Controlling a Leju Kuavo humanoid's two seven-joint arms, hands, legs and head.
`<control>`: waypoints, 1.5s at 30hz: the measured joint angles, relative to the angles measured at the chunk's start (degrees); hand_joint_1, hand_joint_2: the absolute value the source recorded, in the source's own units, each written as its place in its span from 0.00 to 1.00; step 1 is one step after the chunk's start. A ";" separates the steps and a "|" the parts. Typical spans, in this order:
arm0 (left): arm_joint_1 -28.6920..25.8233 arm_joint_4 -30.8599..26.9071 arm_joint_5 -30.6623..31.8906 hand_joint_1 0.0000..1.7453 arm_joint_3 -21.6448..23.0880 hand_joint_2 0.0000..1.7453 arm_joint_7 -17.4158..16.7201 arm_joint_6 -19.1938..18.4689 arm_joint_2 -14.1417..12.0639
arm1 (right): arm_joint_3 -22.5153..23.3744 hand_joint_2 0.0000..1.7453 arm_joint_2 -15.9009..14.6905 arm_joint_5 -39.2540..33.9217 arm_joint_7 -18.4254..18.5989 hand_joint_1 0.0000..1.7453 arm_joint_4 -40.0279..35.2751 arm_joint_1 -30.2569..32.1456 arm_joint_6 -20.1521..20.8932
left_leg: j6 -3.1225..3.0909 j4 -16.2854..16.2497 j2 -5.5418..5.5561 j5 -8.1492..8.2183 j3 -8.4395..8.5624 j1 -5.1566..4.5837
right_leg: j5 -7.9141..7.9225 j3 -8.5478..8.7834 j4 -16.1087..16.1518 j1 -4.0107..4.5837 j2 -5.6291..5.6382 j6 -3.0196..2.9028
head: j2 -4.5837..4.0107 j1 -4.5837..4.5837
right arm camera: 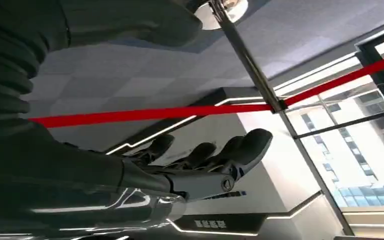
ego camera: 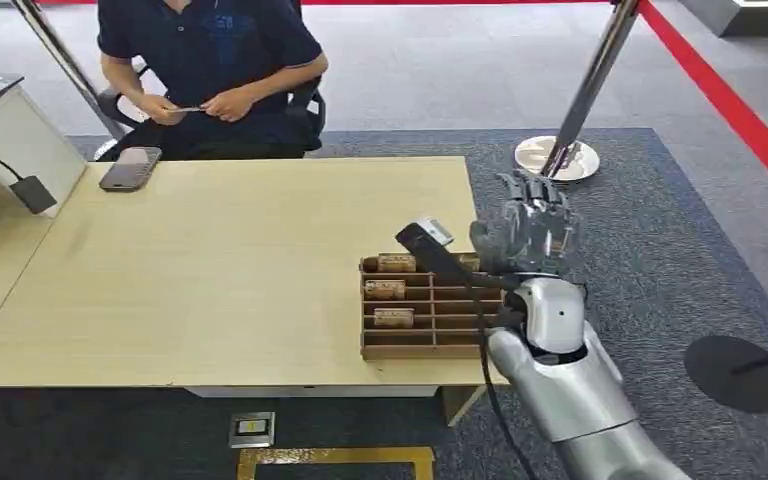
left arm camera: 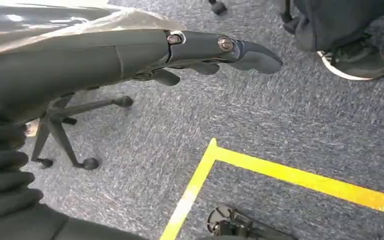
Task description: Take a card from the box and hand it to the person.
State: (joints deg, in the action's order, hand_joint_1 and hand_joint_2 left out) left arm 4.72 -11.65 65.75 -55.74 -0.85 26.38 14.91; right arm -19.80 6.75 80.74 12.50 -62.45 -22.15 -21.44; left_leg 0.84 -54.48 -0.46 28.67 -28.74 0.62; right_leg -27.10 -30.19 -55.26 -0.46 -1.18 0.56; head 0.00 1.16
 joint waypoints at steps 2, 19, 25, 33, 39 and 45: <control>-0.01 0.00 0.28 0.00 0.07 1.00 -0.44 0.09 0.00 | -0.02 1.00 0.02 0.37 0.07 0.28 -1.92 1.45 0.92 | 0.00 0.00 0.00 0.00 -0.01 0.00 | 0.00 0.00 0.00 0.00 0.00 0.00 | 0.00 0.00; 0.02 0.00 1.38 0.00 0.22 1.00 -0.35 0.17 0.00 | -1.01 1.00 1.62 -0.72 0.72 0.31 -0.54 1.22 8.54 | 0.00 0.00 0.00 0.00 0.00 0.00 | 0.00 0.01 -0.01 0.00 0.00 0.00 | 0.00 0.00; 0.02 0.00 1.68 0.00 0.28 1.00 -0.37 0.13 0.00 | -0.98 1.00 1.64 -1.64 1.09 0.33 2.67 0.34 8.72 | 0.00 0.00 0.00 0.00 0.00 0.00 | 0.00 0.01 0.00 0.00 0.00 0.00 | 0.00 0.00; 0.01 0.00 2.10 0.00 0.41 1.00 0.22 2.10 -0.02 | -0.92 1.00 1.64 -3.21 1.03 0.30 5.80 -0.04 9.02 | 0.00 0.00 0.00 0.00 -0.01 0.00 | 0.00 0.01 0.00 0.00 0.00 0.00 | 0.00 0.00; 0.01 0.00 2.34 0.00 0.52 1.00 0.22 2.49 -0.09 | -0.92 1.00 1.66 -3.32 1.07 0.31 6.82 -0.44 9.75 | 0.00 0.00 0.00 0.00 -0.01 0.00 | 0.00 0.01 -0.01 0.00 0.00 0.00 | 0.00 0.00; 0.02 0.00 2.43 0.00 0.52 1.00 -0.44 4.39 -0.09 | -0.92 1.00 1.75 -3.32 1.27 0.33 7.04 -0.68 10.75 | 0.00 0.00 0.00 0.00 -0.01 0.00 | 0.00 0.01 0.00 0.00 0.00 0.00 | 0.00 0.00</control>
State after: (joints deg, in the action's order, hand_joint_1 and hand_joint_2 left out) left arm 4.74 -11.65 68.17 -55.21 -1.29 30.77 14.82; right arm -20.72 8.50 77.42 13.77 -55.41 -22.83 -10.69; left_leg 0.84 -54.48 -0.46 28.67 -28.75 0.62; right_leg -27.09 -30.18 -55.27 -0.46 -1.18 0.56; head 0.00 1.16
